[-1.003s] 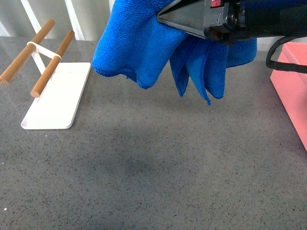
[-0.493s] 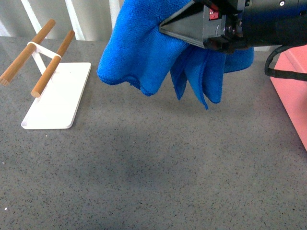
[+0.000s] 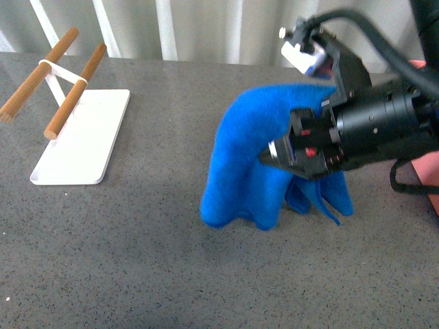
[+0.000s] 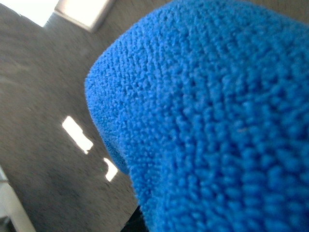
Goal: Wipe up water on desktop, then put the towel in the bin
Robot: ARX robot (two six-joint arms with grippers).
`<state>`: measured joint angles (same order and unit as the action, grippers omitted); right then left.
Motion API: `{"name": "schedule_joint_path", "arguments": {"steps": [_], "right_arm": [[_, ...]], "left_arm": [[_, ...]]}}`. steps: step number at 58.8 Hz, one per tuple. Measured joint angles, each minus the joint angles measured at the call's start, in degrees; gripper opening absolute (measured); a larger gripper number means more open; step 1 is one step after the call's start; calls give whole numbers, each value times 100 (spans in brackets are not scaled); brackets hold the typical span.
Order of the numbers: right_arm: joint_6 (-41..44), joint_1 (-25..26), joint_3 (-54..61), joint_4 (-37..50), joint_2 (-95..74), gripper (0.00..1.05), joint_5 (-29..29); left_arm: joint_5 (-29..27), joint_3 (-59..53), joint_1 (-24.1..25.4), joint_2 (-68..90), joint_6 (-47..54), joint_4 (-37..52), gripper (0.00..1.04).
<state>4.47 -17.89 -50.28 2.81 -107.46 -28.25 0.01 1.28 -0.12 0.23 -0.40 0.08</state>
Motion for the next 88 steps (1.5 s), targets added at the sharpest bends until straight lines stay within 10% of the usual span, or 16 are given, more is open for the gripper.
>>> {"name": "schedule_joint_path", "arguments": {"steps": [8,69,88], "right_arm": [[643,116,-181,-380,-575,4,275],[2083,420,-5493,-3073,-3757,4,2686],[1794,-372,-6450,-3281,-4129,4,2218]], "left_arm": [[0,0,0,0,9,0,100],[0,0,0,-2,11,0,98],[0,0,0,0,11,0,98]]}}
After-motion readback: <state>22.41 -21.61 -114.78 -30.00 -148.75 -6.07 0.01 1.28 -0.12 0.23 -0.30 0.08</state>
